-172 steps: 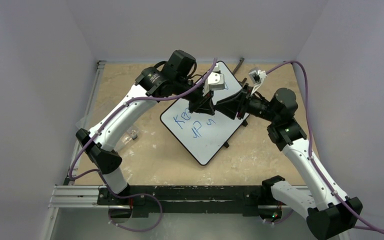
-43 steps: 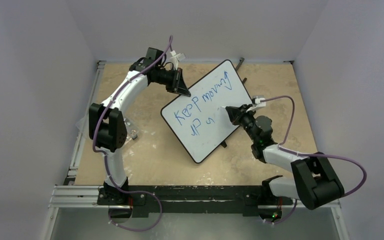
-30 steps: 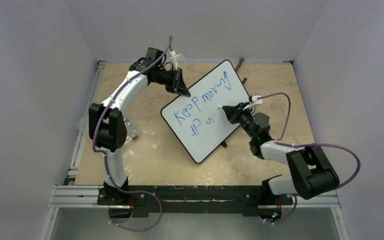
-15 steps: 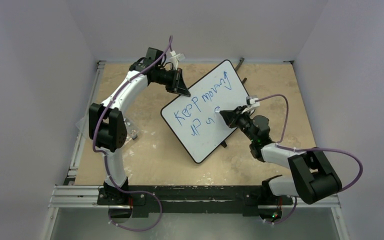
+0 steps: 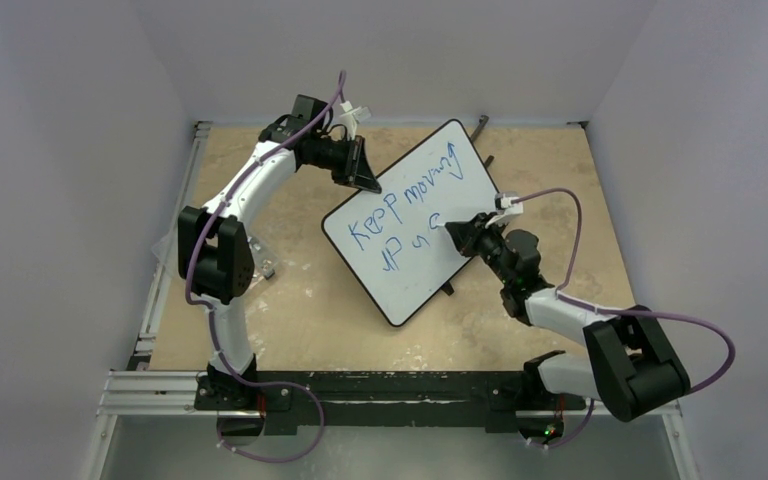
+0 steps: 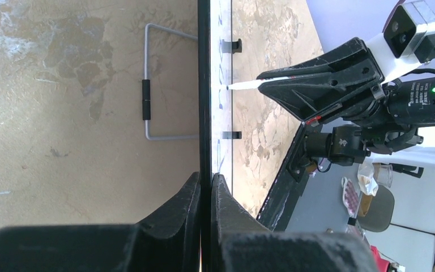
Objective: Write a sentence on the whiteboard
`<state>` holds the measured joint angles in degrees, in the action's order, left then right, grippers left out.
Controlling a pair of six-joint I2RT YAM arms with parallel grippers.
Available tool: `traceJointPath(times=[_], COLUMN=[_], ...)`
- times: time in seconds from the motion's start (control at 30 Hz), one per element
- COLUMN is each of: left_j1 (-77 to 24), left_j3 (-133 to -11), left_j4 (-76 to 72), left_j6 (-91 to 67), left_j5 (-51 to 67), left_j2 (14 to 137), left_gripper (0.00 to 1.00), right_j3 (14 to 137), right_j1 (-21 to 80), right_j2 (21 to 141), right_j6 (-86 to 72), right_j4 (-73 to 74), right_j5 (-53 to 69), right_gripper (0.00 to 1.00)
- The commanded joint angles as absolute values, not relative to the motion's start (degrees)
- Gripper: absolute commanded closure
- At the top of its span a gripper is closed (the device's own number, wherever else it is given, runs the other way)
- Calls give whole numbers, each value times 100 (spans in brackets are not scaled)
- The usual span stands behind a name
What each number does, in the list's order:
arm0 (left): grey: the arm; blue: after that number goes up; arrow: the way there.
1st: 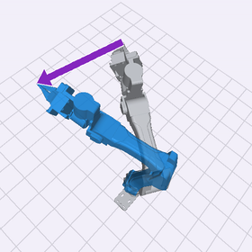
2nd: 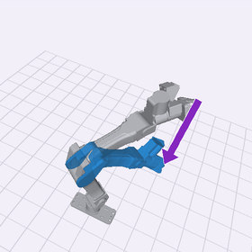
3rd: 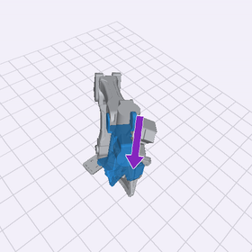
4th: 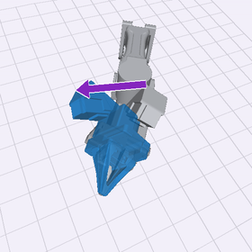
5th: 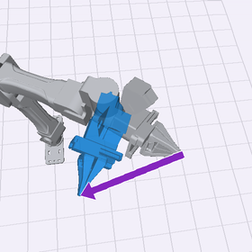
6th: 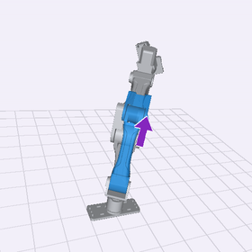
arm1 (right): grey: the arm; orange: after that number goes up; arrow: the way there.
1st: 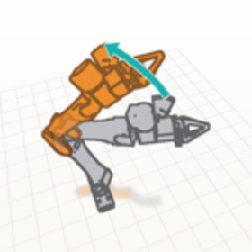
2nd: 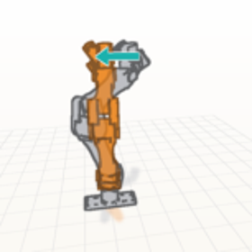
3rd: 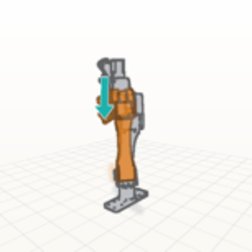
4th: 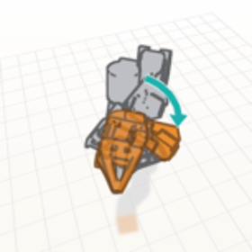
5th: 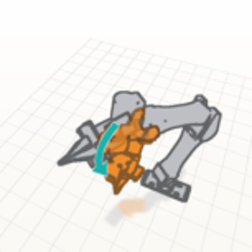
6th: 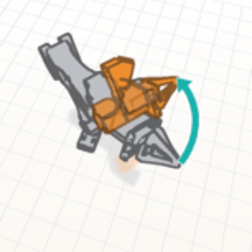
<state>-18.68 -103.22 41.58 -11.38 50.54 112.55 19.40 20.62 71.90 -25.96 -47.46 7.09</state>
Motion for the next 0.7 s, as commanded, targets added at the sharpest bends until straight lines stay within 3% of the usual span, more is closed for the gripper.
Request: traceJointPath(times=[0.0,0.3,0.67], left_j1=[-1986,-2004,-2004], left_j3=[-10551,-10547,-10530], left_j4=[3942,3959,3928], left_j6=[-819,-804,-791], left_j5=[5160,5194,5168], left_j2=[11066,11078,11048], left_gripper=[100,100,100], right_j3=[2313,2756,2258], right_j1=[2083,2082,2082], right_j2=[7269,7489,7139], right_j6=[-2373,-2392,-2408], right_j4=[-4441,-4386,-4187], right_j5=[329,371,351], right_gripper=[100,100,100])
